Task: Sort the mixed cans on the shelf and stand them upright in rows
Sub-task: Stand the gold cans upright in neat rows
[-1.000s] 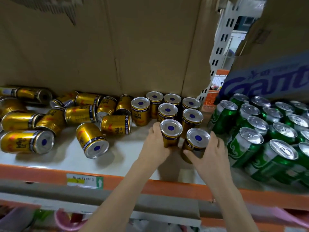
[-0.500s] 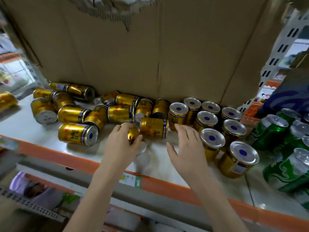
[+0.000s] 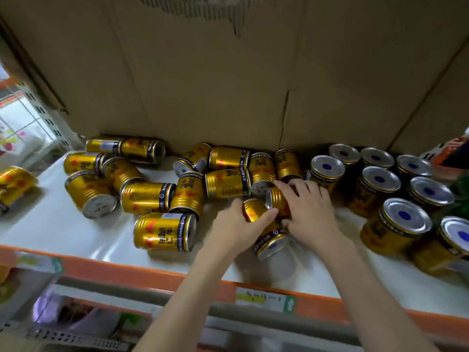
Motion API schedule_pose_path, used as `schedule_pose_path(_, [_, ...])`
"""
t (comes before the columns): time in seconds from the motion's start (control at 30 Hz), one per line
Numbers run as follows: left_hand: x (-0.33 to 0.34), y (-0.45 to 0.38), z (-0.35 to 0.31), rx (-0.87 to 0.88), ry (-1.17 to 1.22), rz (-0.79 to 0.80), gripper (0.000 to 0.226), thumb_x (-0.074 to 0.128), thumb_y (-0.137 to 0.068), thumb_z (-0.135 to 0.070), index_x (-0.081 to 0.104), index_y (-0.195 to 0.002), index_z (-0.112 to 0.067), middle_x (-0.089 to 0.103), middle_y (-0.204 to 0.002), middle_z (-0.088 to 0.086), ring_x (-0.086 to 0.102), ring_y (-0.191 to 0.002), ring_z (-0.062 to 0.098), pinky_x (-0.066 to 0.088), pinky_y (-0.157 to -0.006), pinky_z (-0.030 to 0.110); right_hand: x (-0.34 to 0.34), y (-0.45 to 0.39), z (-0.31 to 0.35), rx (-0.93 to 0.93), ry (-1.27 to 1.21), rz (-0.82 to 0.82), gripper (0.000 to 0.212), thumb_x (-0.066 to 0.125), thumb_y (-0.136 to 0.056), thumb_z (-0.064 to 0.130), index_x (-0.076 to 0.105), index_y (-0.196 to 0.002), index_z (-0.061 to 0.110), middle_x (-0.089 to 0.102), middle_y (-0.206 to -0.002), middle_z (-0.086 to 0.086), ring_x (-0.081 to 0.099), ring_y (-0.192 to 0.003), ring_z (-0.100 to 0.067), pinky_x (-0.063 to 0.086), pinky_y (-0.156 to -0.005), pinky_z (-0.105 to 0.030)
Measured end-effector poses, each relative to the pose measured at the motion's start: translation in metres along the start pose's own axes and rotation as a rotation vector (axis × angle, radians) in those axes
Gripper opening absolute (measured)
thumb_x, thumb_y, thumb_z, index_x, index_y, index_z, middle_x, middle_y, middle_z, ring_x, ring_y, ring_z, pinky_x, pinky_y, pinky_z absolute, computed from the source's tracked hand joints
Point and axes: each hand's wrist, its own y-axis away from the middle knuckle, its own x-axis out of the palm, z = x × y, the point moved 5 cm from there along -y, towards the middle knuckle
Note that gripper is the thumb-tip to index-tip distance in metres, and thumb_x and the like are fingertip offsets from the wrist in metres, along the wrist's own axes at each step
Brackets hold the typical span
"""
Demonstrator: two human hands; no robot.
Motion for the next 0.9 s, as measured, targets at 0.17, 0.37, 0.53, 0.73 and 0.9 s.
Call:
schedule_pose_path(0.17, [-0.010,0.003,0.002,0.106,0.158,0.065,0.041,0.071,-0.072,-0.052,0.052,-0.101,-0.032,0.058,-0.091,-0.015,0.057,-0.081,0.001,0.049,-0.066,0.019,-0.013,0.008,-0.005,0.137,-0.031,-0.005,0.072,0.064,-0.076,0.044,0.032,-0.138,0.028,0.044,-0.132,0.002,0.039,-0.121,-0.020,0.032,-0.096,-0.034])
schedule_pose_path(0.37, [-0.001,0.007,-0.044,0.410,0.035,-0.018,0.082,0.080,-0.066,-0.028,0.037,-0.136,-0.027,0.046,-0.131,-0.007,0.045,-0.117,0.011,0.038,-0.094,0.020,-0.038,0.037,-0.040,0.410,-0.162,-0.041,0.074,0.071,-0.067,0.045,0.033,-0.125,0.020,0.051,-0.122,-0.003,0.043,-0.115,-0.024,0.034,-0.093,-0.037])
schedule_pose_path(0.53, [0.046,0.005,-0.070,0.416,-0.102,0.077,0.098,0.078,-0.073,-0.026,0.015,-0.148,-0.020,0.026,-0.143,-0.002,0.031,-0.133,0.017,0.031,-0.103,0.022,-0.048,0.044,-0.066,0.368,-0.043,0.048,0.077,0.063,-0.076,0.036,0.023,-0.139,0.019,0.034,-0.141,-0.005,0.026,-0.132,-0.025,0.028,-0.103,-0.036])
schedule_pose_path(0.73, [0.069,-0.004,-0.084,0.381,-0.131,0.048,0.092,0.077,-0.075,-0.027,0.018,-0.146,-0.019,0.020,-0.144,-0.001,0.034,-0.131,0.018,0.031,-0.104,0.022,-0.049,0.042,-0.081,0.265,-0.054,0.133,0.077,0.060,-0.083,0.031,0.017,-0.146,0.019,0.025,-0.148,-0.003,0.021,-0.137,-0.023,0.025,-0.108,-0.034])
schedule_pose_path(0.9, [0.067,0.001,-0.088,0.426,-0.217,-0.001,0.096,0.074,-0.074,-0.038,0.014,-0.147,-0.019,0.026,-0.144,0.000,0.038,-0.128,0.019,0.039,-0.099,0.030,-0.052,0.048,-0.085,0.254,-0.180,0.070,0.069,0.054,-0.088,0.043,0.023,-0.144,0.020,0.028,-0.147,0.000,0.023,-0.135,-0.019,0.027,-0.107,-0.032])
